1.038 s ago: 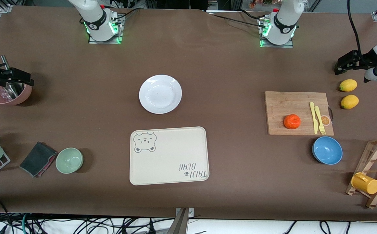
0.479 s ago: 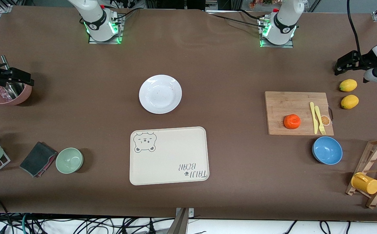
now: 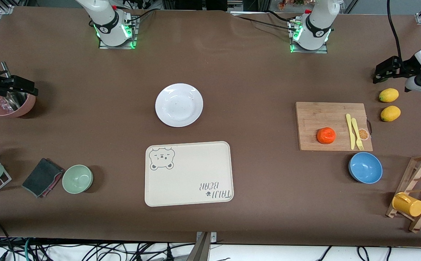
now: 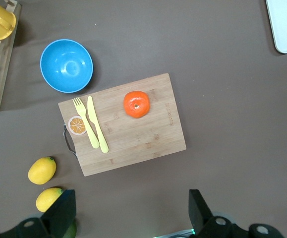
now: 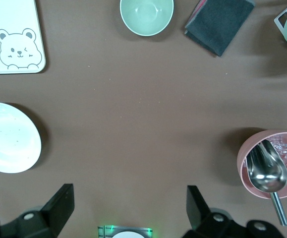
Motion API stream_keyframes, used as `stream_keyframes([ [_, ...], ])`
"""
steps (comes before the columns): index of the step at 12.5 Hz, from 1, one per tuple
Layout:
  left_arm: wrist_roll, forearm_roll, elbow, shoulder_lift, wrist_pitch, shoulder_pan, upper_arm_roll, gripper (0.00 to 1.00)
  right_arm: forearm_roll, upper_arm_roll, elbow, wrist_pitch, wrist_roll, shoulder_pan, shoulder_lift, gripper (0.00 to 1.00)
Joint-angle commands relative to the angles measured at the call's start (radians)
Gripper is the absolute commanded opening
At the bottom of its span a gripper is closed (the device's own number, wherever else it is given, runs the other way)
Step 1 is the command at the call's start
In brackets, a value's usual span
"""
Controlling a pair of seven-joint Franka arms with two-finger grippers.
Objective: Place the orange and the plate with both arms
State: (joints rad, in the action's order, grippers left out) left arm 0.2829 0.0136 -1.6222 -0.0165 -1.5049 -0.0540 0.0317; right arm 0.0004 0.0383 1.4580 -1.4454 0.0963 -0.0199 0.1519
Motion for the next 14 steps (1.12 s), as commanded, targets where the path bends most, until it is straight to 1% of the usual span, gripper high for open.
stream_keyframes([
  [1,0.012,0.022,-0.001,-0.014,0.022,-0.004,0.005,1.0,-0.003,-0.003,-0.022,0.02,0.003,-0.002,0.003,1.0],
  [9,0.012,0.022,0.007,-0.003,0.015,0.005,0.005,1.0,-0.003,-0.003,-0.022,0.02,0.003,0.0,0.003,1.0],
  [11,0.001,0.043,0.008,0.004,-0.006,-0.001,0.004,1.0,-0.003,-0.003,-0.022,0.02,0.003,0.0,0.003,1.0],
  [14,-0.004,0.031,0.012,-0.005,-0.006,-0.001,0.005,1.0,-0.002,-0.003,-0.022,0.022,0.003,-0.002,0.003,1.0],
])
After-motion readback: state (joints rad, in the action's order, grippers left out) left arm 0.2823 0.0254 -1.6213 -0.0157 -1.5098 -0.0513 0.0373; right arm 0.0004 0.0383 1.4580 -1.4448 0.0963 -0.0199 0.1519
